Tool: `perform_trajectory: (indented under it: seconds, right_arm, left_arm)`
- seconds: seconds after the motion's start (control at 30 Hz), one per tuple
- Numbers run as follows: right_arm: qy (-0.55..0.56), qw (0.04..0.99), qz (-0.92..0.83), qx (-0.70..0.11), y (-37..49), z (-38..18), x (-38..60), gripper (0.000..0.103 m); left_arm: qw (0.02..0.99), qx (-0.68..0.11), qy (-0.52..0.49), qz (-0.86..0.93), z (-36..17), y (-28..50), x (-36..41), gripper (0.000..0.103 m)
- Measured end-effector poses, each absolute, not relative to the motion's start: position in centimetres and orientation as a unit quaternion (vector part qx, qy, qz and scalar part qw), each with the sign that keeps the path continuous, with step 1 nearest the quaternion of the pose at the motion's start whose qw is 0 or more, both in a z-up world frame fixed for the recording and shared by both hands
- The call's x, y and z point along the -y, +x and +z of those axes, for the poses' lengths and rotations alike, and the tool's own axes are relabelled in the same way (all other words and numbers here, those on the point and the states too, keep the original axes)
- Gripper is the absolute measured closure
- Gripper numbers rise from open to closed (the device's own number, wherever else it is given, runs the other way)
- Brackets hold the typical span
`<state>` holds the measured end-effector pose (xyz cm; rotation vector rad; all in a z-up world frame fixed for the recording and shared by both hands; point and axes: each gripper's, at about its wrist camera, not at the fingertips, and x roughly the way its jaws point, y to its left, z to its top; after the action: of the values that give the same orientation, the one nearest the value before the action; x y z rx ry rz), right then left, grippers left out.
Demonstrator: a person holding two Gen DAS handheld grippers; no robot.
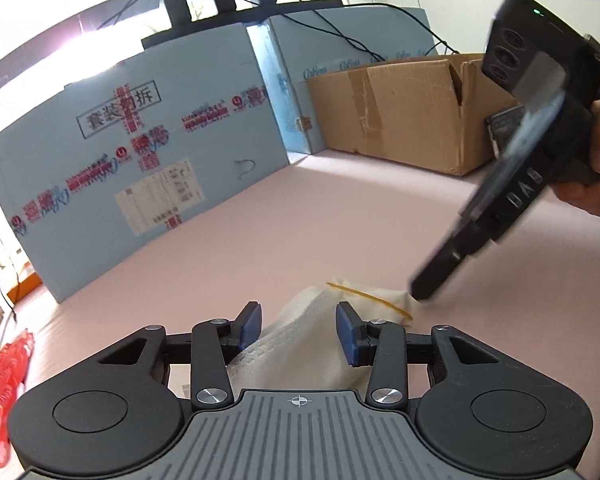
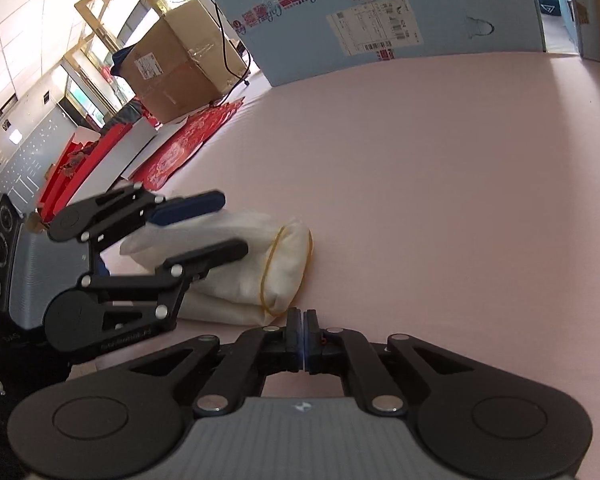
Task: Fold shopping bag
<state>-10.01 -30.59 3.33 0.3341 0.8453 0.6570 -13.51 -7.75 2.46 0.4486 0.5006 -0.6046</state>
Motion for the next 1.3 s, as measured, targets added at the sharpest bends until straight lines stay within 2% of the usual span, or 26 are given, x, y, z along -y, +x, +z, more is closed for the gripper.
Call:
perform_trajectory:
  seconds: [0.1,0.13,0.17,0.2,0.23,0.3,0.33,0.43,0.5,0.57,0.6,0.73,0.8,0.87,0.9,1.03,1.23,1.27,1.3]
  right_arm:
    - [0.190,0.844,0.329,-0.378,-7.5,3.3,31.2,0.095]
    - [0.205,0.833,0.340,-0.384,-6.5,2.8,31.0,0.093]
    - [0.220,0.822,0.351,-0.391,-5.4,2.3,30.8,0.085]
    - [0.240,0.806,0.360,-0.404,-4.2,1.4,30.4,0.080]
    - [0.255,0.792,0.366,-0.416,-3.4,0.6,29.9,0.080]
    - [0.275,0.770,0.387,-0.426,-3.0,-0.5,29.3,0.085]
    - [0.283,0.764,0.394,-0.426,-3.1,-0.8,29.2,0.086]
    - [0.295,0.757,0.400,-0.425,-4.6,-1.1,29.8,0.088]
    - [0.305,0.755,0.397,-0.424,-6.0,-1.2,30.4,0.089]
    - [0.316,0.760,0.387,-0.415,-7.2,-1.2,31.3,0.089]
    - [0.328,0.768,0.373,-0.404,-7.8,-1.1,32.2,0.089]
    - [0.345,0.797,0.324,-0.375,-9.1,-0.9,34.3,0.088]
    - [0.344,0.802,0.314,-0.375,-9.6,-0.9,34.8,0.084]
    - [0.347,0.803,0.316,-0.367,-10.3,-0.8,35.4,0.079]
    - [0.347,0.806,0.315,-0.362,-10.6,-0.6,35.7,0.078]
    - [0.334,0.816,0.313,-0.353,-11.1,0.1,36.8,0.078]
    - [0.322,0.815,0.332,-0.350,-12.5,0.5,36.8,0.079]
    - [0.326,0.813,0.335,-0.346,-12.6,0.5,36.8,0.081]
    - [0.330,0.812,0.337,-0.343,-12.7,0.6,36.8,0.087]
  left_arm:
    - [0.909,-0.251,0.185,-0.276,2.1,-13.6,7.4,0.064]
    - [0.914,-0.252,0.170,-0.270,2.2,-13.7,7.1,0.063]
    - [0.918,-0.252,0.159,-0.263,2.2,-13.8,6.9,0.062]
    - [0.922,-0.253,0.147,-0.252,2.3,-14.1,6.6,0.055]
    - [0.926,-0.257,0.139,-0.239,2.3,-14.4,6.3,0.050]
    - [0.932,-0.265,0.124,-0.215,2.2,-14.9,5.7,0.030]
    - [0.935,-0.272,0.110,-0.201,2.1,-15.1,5.3,0.028]
    - [0.933,-0.300,0.049,-0.192,1.6,-15.0,3.8,0.033]
    - [0.925,-0.305,0.007,-0.225,1.6,-14.3,3.4,0.055]
    - [0.917,-0.301,0.003,-0.260,1.6,-13.1,4.3,0.067]
    - [0.913,-0.297,0.007,-0.278,1.6,-12.3,5.1,0.068]
    - [0.905,-0.290,0.072,-0.302,1.9,-11.4,8.0,0.065]
    - [0.907,-0.278,0.117,-0.293,2.3,-12.2,9.2,0.045]
    - [0.910,-0.265,0.154,-0.280,2.7,-12.9,10.0,0.030]
    - [0.914,-0.257,0.165,-0.267,2.8,-13.4,10.1,0.028]
    - [0.931,-0.204,0.208,-0.221,3.8,-15.4,11.3,0.027]
    - [0.943,-0.123,0.220,-0.217,6.0,-19.1,12.9,0.027]
    - [0.941,-0.122,0.216,-0.229,6.4,-19.4,13.1,0.029]
    - [0.935,-0.136,0.212,-0.249,6.4,-19.4,13.3,0.040]
